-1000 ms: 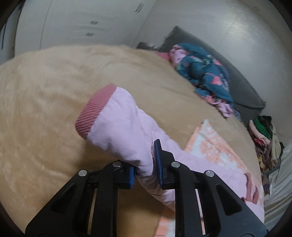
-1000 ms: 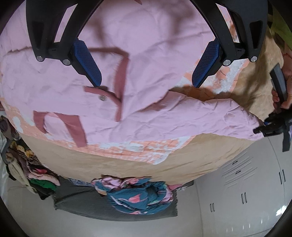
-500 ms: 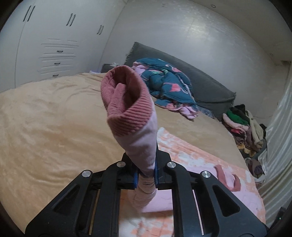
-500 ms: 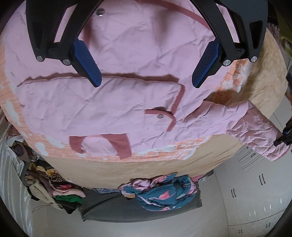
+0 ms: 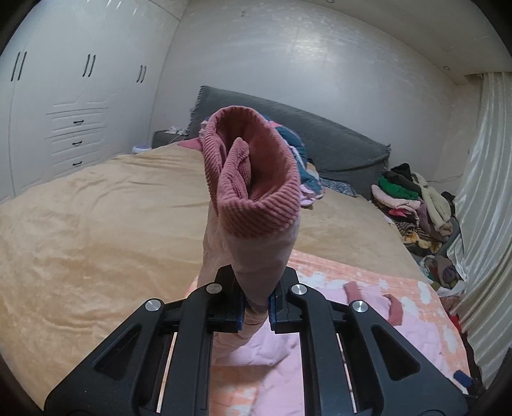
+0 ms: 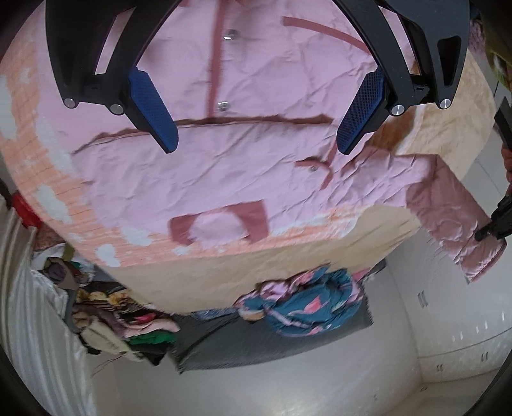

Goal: Fold large clothes
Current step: 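Grasp the sleeve cuff with the left tool and lift it up, then fold the held sleeve across the jacket front and open the left tool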

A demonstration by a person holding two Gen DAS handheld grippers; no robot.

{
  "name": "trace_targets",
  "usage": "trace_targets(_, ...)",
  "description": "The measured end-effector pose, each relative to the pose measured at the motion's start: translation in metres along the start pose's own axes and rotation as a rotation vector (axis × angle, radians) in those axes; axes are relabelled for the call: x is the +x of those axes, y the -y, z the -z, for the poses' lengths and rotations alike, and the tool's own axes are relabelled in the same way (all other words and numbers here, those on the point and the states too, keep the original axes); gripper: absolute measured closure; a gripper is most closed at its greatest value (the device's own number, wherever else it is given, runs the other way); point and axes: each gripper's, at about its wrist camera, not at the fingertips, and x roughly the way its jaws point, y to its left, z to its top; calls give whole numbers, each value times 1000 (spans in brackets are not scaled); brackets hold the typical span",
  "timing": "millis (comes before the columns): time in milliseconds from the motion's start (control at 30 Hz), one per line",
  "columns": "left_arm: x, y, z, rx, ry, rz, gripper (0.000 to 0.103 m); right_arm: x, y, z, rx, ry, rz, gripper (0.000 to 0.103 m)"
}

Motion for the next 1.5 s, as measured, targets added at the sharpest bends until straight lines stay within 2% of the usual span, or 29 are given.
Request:
trace_targets(333, -2, 51, 4, 52, -14, 20, 99, -47, 68, 12, 38, 43, 107, 4)
trace_targets(867, -21, 113, 7, 121, -11, 79, 100, -76, 103, 22, 111, 79, 89, 4)
trace_targets(1500, -21, 186, 32, 229, -41, 154, 100, -92, 147, 32, 183, 106, 104, 4)
